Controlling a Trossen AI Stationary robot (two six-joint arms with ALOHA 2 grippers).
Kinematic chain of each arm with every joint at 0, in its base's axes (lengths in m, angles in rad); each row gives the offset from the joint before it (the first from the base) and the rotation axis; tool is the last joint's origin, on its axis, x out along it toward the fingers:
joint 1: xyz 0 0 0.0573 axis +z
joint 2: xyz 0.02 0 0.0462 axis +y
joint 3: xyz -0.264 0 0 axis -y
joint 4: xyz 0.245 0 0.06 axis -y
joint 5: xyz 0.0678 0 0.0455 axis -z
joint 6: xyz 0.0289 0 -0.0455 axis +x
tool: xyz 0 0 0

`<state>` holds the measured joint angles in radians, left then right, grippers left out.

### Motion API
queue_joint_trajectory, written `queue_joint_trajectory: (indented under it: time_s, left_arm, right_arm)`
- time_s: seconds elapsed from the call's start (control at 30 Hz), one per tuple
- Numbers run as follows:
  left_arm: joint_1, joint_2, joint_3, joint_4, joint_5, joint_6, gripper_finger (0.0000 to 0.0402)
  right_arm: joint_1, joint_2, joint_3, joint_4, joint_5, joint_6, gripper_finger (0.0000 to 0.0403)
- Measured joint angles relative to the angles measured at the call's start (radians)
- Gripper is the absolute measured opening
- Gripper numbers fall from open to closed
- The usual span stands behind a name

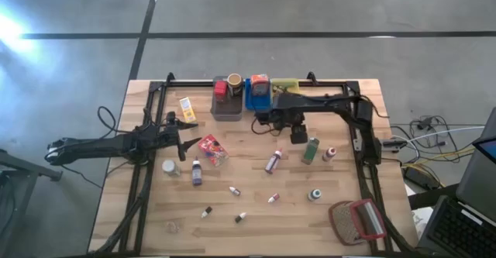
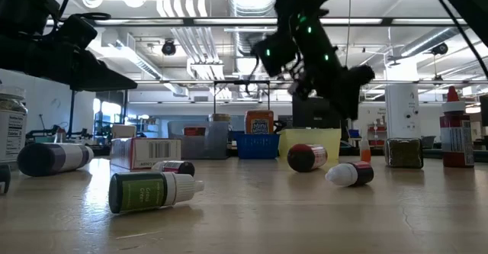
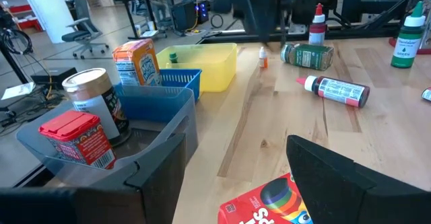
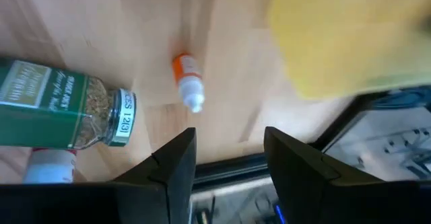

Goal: Pick & Place Kitchen Items
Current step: Put the yellow cereal box into the blue bin

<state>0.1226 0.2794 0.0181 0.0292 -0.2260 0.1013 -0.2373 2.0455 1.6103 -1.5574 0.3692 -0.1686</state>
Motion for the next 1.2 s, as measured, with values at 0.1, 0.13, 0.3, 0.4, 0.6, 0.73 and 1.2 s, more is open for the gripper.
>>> queue_joint_trajectory:
  time_s: [0.1, 0.13, 0.3, 0.4, 0.6, 0.73, 1.2]
  left_arm:
    - [0.0, 0.0, 0.0, 0.0, 0.0, 0.0, 0.0261]
    - [0.0, 0.0, 0.0, 0.0, 0.0, 0.0, 0.0261]
    - [0.0, 0.0, 0.0, 0.0, 0.0, 0.0, 0.0261]
    - [0.0, 0.0, 0.0, 0.0, 0.0, 0.0, 0.0261]
    - [0.0, 0.0, 0.0, 0.0, 0.0, 0.0, 0.0261]
    - [0.0, 0.0, 0.0, 0.0, 0.0, 0.0, 0.0261]
    - [0.0, 0.0, 0.0, 0.0, 0.0, 0.0, 0.0261]
  right_arm:
    - [0.004, -0.067, 0.028, 0.002, -0.002, 0.016, 0.016]
    - [0.006, -0.087, 0.036, 0.003, -0.002, 0.02, 0.0157]
    - [0.016, -0.213, 0.061, 0.021, -0.002, 0.06, 0.0139]
    - [0.028, -0.286, 0.064, 0.051, -0.003, 0.079, 0.0131]
    - [0.046, -0.415, 0.059, 0.174, -0.003, 0.13, 0.0113]
    - [0.047, -0.505, 0.052, 0.263, -0.034, 0.164, 0.0096]
    - [0.076, -0.964, -0.378, 0.701, -0.169, 0.136, 0.0034]
